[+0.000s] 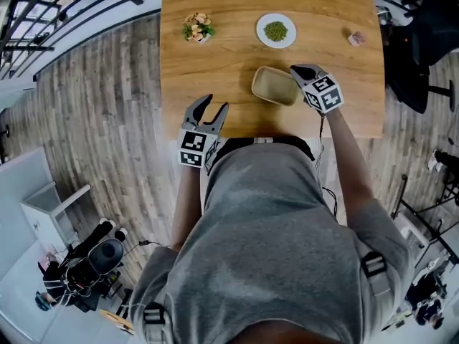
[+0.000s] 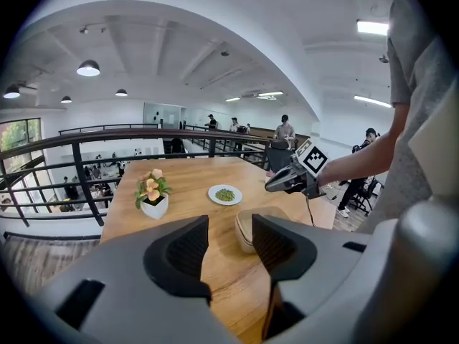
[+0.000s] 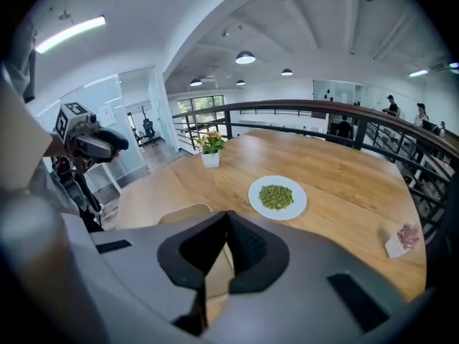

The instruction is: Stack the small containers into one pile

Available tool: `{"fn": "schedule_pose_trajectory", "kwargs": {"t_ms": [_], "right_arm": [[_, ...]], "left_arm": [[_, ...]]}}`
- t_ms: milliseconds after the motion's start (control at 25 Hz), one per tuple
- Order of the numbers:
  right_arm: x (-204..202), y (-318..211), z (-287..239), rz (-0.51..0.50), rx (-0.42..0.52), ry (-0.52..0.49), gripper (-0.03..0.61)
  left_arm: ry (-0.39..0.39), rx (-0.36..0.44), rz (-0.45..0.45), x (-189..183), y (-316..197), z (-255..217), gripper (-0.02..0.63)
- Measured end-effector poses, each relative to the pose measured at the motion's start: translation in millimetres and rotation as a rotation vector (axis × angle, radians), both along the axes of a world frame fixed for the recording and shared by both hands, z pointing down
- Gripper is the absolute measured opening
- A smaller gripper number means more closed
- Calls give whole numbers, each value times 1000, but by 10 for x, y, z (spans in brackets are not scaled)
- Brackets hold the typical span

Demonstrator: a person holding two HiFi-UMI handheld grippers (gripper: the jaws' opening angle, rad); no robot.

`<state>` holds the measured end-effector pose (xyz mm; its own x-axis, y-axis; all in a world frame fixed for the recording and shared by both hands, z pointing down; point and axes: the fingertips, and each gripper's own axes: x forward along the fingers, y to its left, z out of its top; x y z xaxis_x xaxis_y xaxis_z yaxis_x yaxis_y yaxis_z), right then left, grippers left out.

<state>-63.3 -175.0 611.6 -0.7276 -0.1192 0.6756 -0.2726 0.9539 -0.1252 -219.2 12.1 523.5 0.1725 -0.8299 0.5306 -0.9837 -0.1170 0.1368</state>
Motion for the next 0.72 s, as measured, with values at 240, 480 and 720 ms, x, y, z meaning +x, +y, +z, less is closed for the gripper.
{"fn": "schedule_pose_trajectory", "kwargs": {"t_ms": [240,480,720], "right_arm": [[206,60,-196,110,95,-52,8],[379,276,-293,193,111,-77,8],[554,520,-307,260,108,-79,8]], "left_arm": [[0,12,91,25,-140,30,202],[6,14,196,180,-231,35,193],[19,27,292,362,-271,15,156]]}}
